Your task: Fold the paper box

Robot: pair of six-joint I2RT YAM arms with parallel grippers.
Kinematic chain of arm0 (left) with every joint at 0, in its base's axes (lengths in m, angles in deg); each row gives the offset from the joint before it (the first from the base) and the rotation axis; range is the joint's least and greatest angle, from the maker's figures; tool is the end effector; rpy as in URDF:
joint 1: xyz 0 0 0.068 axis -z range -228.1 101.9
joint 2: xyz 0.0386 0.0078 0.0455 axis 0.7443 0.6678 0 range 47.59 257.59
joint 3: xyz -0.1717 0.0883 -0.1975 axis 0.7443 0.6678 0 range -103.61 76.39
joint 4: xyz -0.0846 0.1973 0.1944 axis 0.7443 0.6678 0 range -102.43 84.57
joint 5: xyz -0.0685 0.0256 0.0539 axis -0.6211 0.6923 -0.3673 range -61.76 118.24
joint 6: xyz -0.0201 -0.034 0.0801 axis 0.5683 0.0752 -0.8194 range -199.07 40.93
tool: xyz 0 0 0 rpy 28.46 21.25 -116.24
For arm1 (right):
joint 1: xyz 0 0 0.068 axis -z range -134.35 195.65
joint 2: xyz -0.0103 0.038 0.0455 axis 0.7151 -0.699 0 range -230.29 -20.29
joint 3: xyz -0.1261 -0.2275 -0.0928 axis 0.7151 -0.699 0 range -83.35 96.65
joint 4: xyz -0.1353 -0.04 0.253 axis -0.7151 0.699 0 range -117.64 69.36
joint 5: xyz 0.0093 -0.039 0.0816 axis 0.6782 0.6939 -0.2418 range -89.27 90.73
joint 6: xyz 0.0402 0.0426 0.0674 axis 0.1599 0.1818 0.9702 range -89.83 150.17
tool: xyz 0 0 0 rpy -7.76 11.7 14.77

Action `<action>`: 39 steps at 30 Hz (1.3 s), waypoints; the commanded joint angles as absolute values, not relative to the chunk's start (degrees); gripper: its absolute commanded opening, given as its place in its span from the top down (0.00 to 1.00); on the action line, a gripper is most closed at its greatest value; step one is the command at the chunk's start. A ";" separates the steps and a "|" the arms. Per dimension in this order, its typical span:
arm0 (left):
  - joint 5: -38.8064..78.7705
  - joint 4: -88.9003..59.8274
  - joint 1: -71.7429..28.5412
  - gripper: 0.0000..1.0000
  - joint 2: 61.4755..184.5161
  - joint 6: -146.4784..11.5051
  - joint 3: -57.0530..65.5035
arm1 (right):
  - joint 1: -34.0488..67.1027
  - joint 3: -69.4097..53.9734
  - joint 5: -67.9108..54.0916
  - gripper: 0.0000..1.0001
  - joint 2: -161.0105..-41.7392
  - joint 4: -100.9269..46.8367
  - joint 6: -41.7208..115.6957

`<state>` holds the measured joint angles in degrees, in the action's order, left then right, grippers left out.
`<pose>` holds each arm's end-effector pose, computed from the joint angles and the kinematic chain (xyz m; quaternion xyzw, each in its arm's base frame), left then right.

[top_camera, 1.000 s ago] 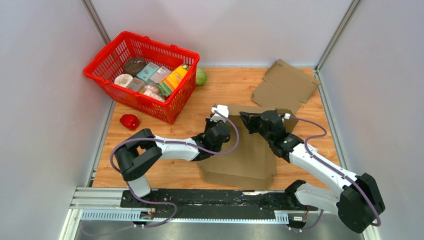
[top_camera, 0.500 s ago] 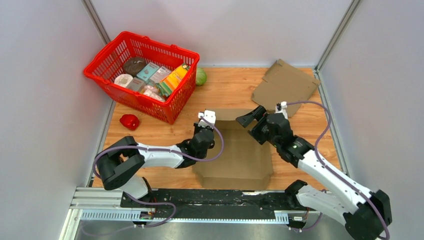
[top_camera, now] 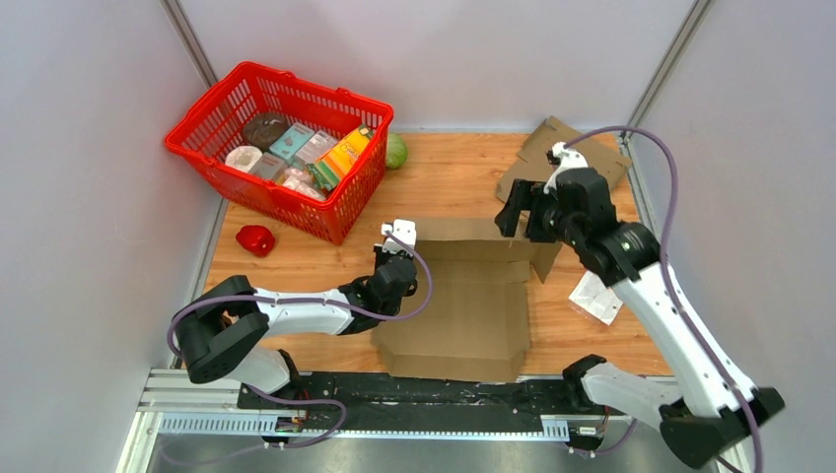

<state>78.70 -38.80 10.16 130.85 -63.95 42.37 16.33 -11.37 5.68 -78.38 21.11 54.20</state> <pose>0.2249 -0.2469 0.1617 0.0580 0.7876 -0.0140 0.6133 0.2272 0.1197 0.3772 -0.0210 0.8856 0.1734 0.4304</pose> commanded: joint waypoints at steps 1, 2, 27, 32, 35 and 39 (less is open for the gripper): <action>77.38 -29.04 9.99 1.00 131.35 -63.86 43.35 | 25.59 -13.64 -6.86 0.18 -83.31 18.11 52.67; 77.29 -28.96 9.91 1.00 131.18 -63.77 43.35 | 26.48 -14.70 -9.09 0.20 -83.40 16.32 53.37; 77.11 -27.29 9.99 1.00 128.54 -61.49 43.70 | 41.61 -39.64 -35.93 0.48 -81.73 -22.55 80.59; 77.90 -26.50 9.91 1.00 128.19 -60.08 43.96 | 40.03 -38.61 -16.34 0.21 -71.13 -1.37 57.44; 77.47 -26.14 9.91 1.00 128.45 -59.29 43.79 | 37.58 -45.71 -12.63 0.39 -65.14 -0.48 59.25; 76.76 -25.53 9.91 1.00 128.89 -58.94 43.26 | 29.52 -52.32 -3.19 1.00 -66.34 -6.01 61.11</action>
<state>78.68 -33.62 9.63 128.41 -59.19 42.22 36.03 -46.99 -16.13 -63.25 -6.97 63.14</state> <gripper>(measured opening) 0.051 0.330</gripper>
